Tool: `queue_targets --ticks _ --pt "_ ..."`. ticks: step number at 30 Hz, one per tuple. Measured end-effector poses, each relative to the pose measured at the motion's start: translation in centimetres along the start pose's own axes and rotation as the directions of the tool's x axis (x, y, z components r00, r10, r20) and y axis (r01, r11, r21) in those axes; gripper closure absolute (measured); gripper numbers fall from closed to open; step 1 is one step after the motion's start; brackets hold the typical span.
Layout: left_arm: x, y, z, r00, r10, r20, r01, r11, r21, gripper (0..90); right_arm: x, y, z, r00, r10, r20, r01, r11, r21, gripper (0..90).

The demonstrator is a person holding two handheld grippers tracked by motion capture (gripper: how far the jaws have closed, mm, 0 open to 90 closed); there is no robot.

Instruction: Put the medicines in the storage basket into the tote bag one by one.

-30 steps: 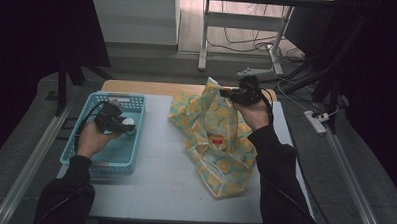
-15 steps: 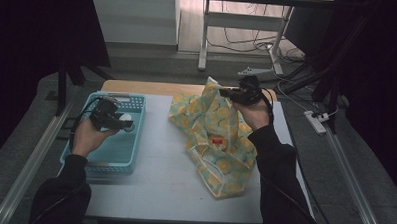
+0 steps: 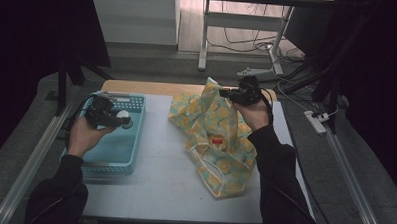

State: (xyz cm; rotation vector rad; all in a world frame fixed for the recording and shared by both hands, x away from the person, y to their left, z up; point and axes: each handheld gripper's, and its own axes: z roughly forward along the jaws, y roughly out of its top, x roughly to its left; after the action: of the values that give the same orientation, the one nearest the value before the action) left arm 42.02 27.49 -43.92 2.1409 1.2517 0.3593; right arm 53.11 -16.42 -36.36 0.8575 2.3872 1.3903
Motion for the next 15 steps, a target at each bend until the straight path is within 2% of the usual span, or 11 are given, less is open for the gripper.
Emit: queue_targets --ticks 9,15 --pt "-2.4 2.0 -0.7 0.9981 0.055 0.026 -0.055 0.9983 -0.018 51.1 0.0 0.2 -0.1 1.0000 -0.001 0.001 0.001 1.000 -0.004 89.9" --pt "-4.1 3.4 -0.5 0.9946 0.080 0.066 -0.078 0.9965 -0.030 51.1 0.0 0.2 -0.2 1.0000 0.000 0.000 0.000 1.000 -0.006 90.0"
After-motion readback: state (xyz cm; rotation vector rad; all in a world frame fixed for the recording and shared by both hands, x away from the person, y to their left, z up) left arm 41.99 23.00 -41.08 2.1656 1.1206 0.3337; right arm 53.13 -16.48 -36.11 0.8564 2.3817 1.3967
